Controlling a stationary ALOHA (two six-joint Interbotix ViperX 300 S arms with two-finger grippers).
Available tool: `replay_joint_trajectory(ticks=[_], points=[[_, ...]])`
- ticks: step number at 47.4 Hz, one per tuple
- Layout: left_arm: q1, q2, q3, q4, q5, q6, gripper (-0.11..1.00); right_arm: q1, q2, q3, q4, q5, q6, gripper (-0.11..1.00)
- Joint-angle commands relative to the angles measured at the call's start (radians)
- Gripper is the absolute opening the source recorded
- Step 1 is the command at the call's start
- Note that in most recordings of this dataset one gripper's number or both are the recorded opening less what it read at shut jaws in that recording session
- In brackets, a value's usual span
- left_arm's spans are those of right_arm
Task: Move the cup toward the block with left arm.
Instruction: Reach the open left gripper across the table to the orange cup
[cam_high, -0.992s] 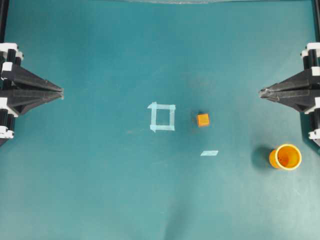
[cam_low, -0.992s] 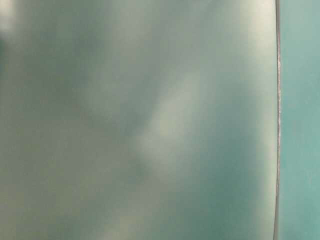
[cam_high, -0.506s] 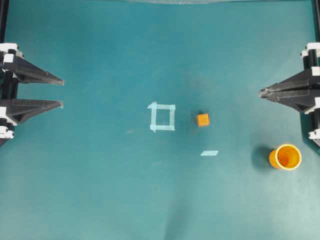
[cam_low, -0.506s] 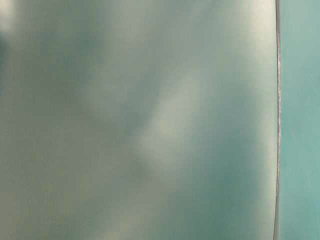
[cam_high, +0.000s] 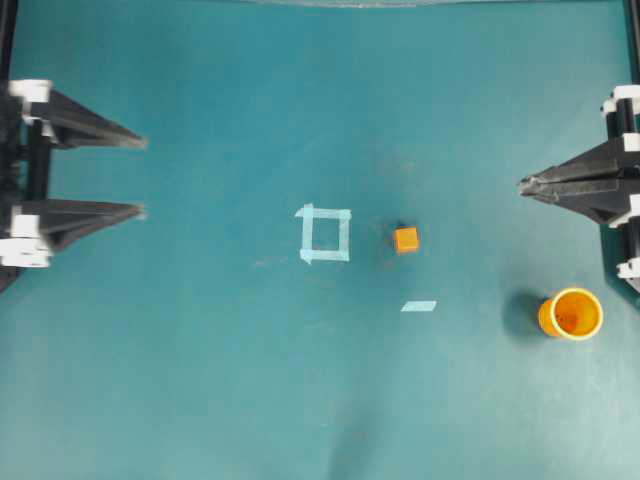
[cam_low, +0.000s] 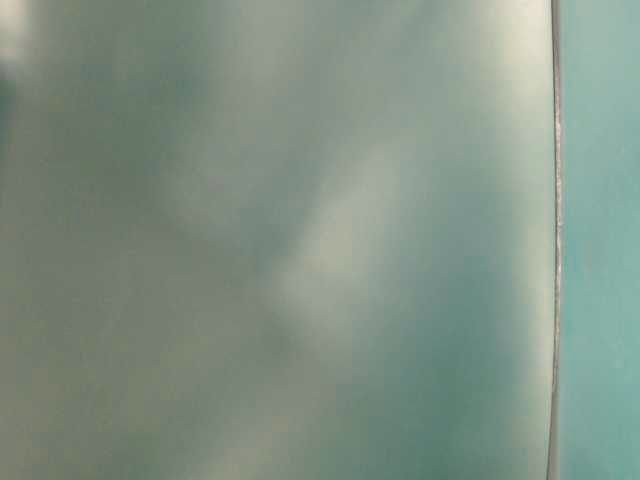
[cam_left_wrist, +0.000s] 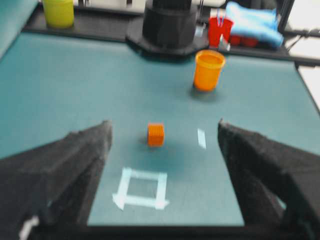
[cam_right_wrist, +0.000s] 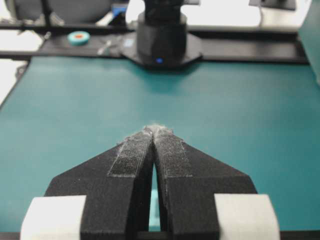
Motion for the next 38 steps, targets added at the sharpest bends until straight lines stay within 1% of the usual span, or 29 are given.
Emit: replay_joint_trajectory(ticks=[1, 10, 13, 19, 26, 32, 38], points=[[-0.028, 0.109, -0.069, 0.002, -0.020, -0.009, 0.81, 0.000, 0.002, -0.029, -0.002, -0.006, -0.002, 0.00], [-0.061, 0.382, -0.213, 0.002, -0.092, -0.015, 0.82, 0.000, 0.000, -0.031, -0.002, -0.006, -0.002, 0.00], [-0.064, 0.485, -0.288, 0.002, -0.098, -0.015, 0.83, 0.002, 0.000, -0.031, -0.002, -0.005, 0.000, 0.00], [-0.066, 0.640, -0.417, 0.002, -0.097, -0.012, 0.85, 0.000, 0.000, -0.032, 0.000, -0.006, 0.000, 0.00], [-0.067, 0.764, -0.525, 0.005, -0.097, 0.002, 0.87, 0.000, -0.003, -0.034, 0.000, -0.006, 0.000, 0.00], [-0.067, 0.839, -0.597, 0.005, -0.092, 0.002, 0.88, 0.000, -0.005, -0.035, -0.002, -0.006, -0.002, 0.00], [-0.067, 0.911, -0.664, 0.005, -0.038, -0.005, 0.88, 0.000, -0.005, -0.034, 0.000, -0.006, -0.002, 0.00]])
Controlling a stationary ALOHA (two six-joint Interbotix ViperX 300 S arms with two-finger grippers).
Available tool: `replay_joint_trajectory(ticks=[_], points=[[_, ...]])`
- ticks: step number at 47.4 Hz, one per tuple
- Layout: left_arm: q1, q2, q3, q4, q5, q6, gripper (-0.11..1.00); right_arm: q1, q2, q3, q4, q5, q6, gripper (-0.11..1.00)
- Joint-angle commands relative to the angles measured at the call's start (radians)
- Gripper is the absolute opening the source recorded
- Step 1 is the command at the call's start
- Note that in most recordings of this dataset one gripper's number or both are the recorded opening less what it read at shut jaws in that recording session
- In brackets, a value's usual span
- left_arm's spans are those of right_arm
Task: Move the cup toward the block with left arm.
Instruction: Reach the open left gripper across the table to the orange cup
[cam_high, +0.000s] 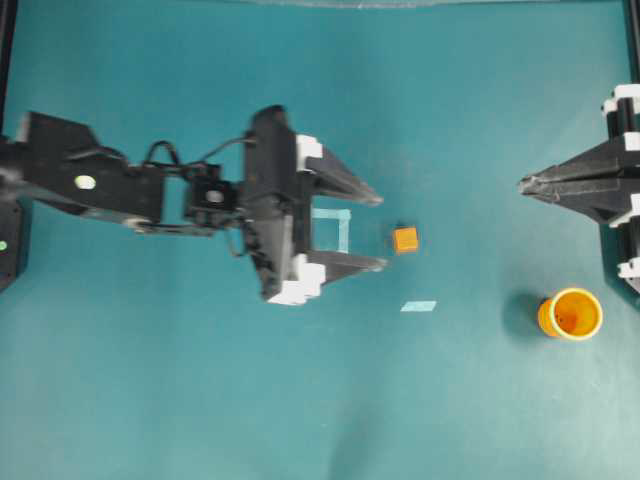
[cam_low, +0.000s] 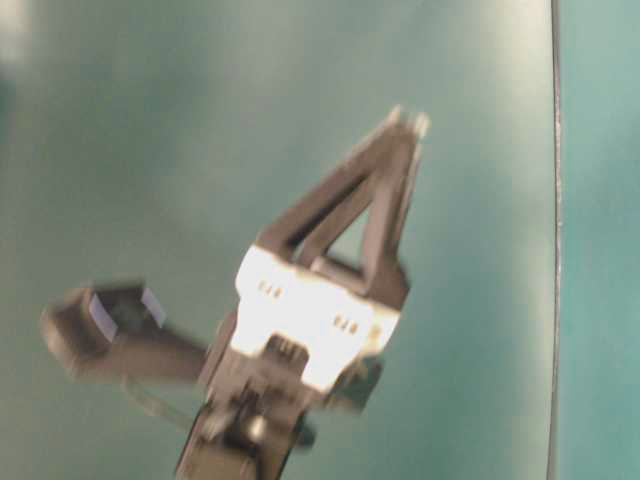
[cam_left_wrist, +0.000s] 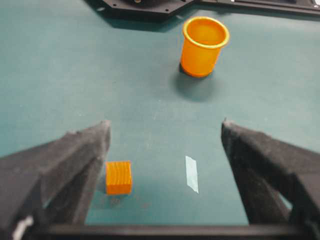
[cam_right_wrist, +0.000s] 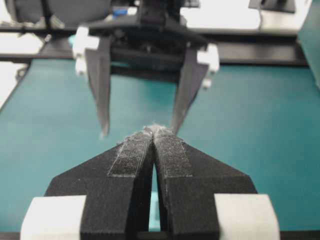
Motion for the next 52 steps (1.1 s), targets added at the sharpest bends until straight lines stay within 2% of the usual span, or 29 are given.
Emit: replay_joint_trajectory(ticks=[1, 10, 24, 43, 52], points=[[-0.003, 0.028, -0.067, 0.003, 0.037, -0.006, 0.88, 0.000, -0.002, -0.032, -0.002, -0.006, -0.002, 0.00], [-0.006, 0.140, -0.170, 0.003, 0.127, -0.009, 0.88, 0.000, 0.002, -0.032, 0.000, -0.006, -0.002, 0.00], [-0.044, 0.344, -0.377, 0.009, 0.133, 0.008, 0.88, 0.000, 0.002, -0.034, -0.002, -0.011, -0.002, 0.00], [-0.046, 0.528, -0.577, 0.009, 0.127, 0.008, 0.88, 0.002, 0.002, -0.035, -0.002, -0.028, -0.002, 0.00], [-0.054, 0.623, -0.710, 0.009, 0.127, 0.006, 0.88, 0.002, 0.000, -0.037, 0.000, -0.040, -0.002, 0.00]])
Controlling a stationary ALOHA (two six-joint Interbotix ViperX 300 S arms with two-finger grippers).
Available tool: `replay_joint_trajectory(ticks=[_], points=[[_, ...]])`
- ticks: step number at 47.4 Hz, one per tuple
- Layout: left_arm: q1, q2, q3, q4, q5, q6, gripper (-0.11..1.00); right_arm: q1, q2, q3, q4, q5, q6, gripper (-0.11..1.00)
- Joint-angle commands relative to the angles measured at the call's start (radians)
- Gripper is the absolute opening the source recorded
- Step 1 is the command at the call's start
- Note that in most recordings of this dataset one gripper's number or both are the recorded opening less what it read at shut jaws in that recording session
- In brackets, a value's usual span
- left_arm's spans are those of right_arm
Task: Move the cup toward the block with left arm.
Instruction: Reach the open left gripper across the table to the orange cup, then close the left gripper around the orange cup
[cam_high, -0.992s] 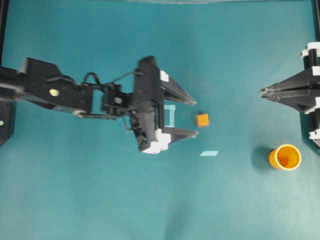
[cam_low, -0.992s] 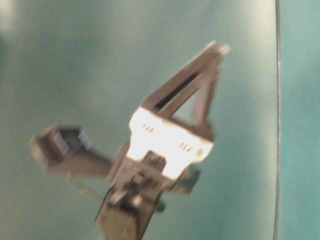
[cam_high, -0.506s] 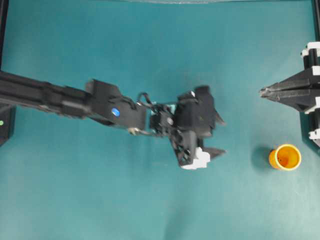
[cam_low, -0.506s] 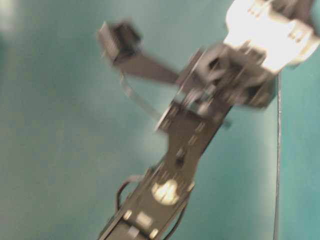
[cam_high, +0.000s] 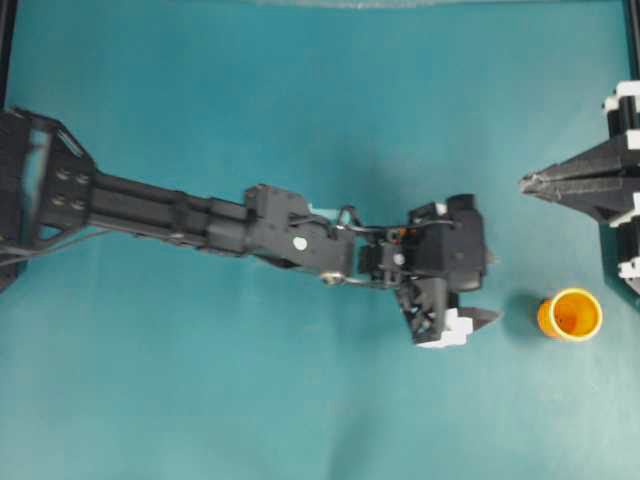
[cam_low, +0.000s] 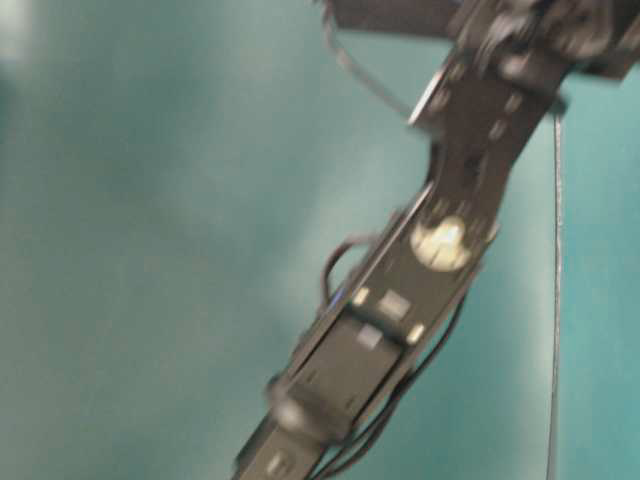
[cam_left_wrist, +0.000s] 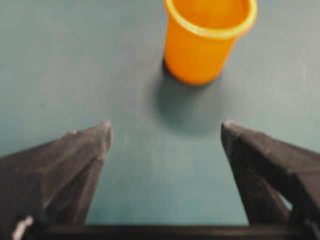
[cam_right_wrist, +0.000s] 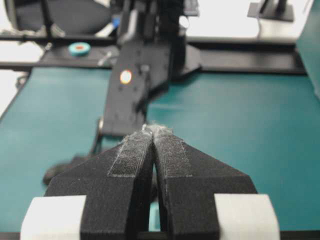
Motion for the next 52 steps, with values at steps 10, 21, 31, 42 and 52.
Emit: replay_joint_trajectory(ticks=[10, 21, 31, 42, 52], points=[[-0.034, 0.089, -0.201, 0.002, -0.002, -0.002, 0.88, 0.002, -0.002, -0.035, 0.000, -0.032, -0.002, 0.00], [-0.046, 0.143, -0.285, 0.002, 0.008, -0.002, 0.88, 0.000, 0.002, -0.037, -0.002, -0.038, -0.002, 0.00], [-0.034, 0.209, -0.367, 0.003, 0.008, 0.000, 0.88, 0.000, 0.002, -0.038, -0.002, -0.046, -0.002, 0.00], [-0.028, 0.293, -0.509, 0.002, 0.011, 0.000, 0.88, 0.000, 0.002, -0.041, 0.000, -0.046, -0.002, 0.00], [-0.031, 0.342, -0.598, 0.002, 0.038, -0.002, 0.88, 0.000, 0.002, -0.043, 0.000, -0.046, -0.002, 0.00]])
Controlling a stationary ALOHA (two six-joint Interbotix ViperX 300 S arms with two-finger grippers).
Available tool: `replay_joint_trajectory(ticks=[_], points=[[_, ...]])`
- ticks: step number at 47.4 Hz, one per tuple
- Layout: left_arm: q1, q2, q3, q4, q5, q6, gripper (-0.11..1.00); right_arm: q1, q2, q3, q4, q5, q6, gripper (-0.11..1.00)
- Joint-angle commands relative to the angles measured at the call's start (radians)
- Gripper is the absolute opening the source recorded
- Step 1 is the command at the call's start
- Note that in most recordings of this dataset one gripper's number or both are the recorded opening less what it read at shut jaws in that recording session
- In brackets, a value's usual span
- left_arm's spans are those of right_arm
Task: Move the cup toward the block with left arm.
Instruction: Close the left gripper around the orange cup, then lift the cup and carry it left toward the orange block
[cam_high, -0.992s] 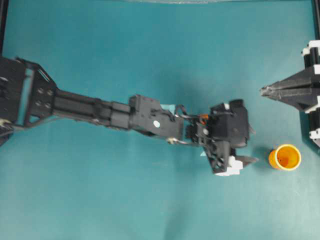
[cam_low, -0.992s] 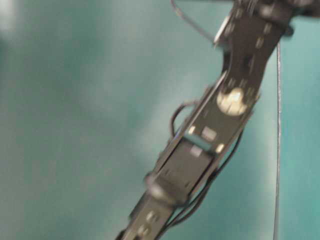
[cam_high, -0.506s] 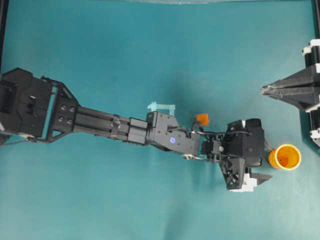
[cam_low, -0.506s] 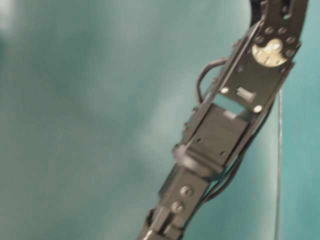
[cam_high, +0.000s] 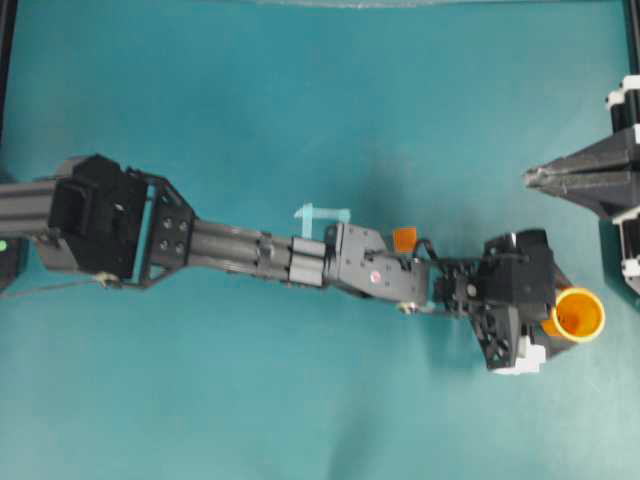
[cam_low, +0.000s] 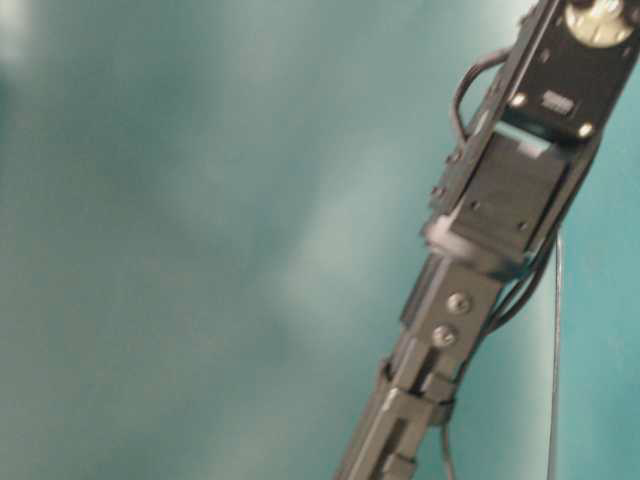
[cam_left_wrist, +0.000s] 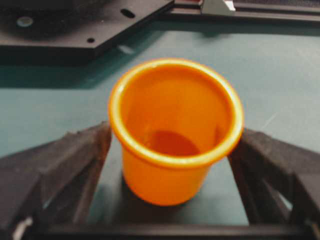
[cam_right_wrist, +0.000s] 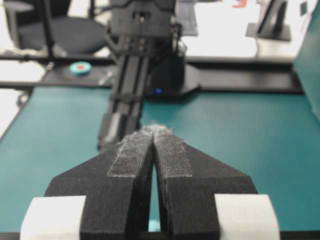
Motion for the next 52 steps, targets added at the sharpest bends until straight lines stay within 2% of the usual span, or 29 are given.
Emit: replay_joint_trajectory(ticks=[1, 13, 21, 32, 43, 52], points=[[-0.005, -0.017, -0.057, 0.002, 0.006, 0.002, 0.88, 0.000, 0.003, -0.031, -0.002, -0.012, -0.002, 0.00], [-0.008, -0.008, -0.071, 0.002, 0.009, 0.003, 0.84, 0.002, 0.005, -0.029, -0.002, -0.012, -0.002, 0.00], [-0.008, -0.014, -0.072, 0.003, 0.009, 0.006, 0.63, 0.000, 0.003, -0.031, -0.002, -0.012, -0.002, 0.00], [0.003, -0.054, -0.060, 0.014, 0.031, 0.011, 0.64, 0.000, 0.005, -0.031, -0.002, -0.012, -0.002, 0.00], [0.032, -0.100, -0.006, 0.015, 0.054, 0.009, 0.82, 0.000, 0.005, -0.031, -0.002, -0.012, -0.002, 0.00], [0.052, -0.127, 0.034, 0.015, 0.044, 0.011, 0.83, 0.000, 0.005, -0.029, 0.000, -0.012, -0.002, 0.00]])
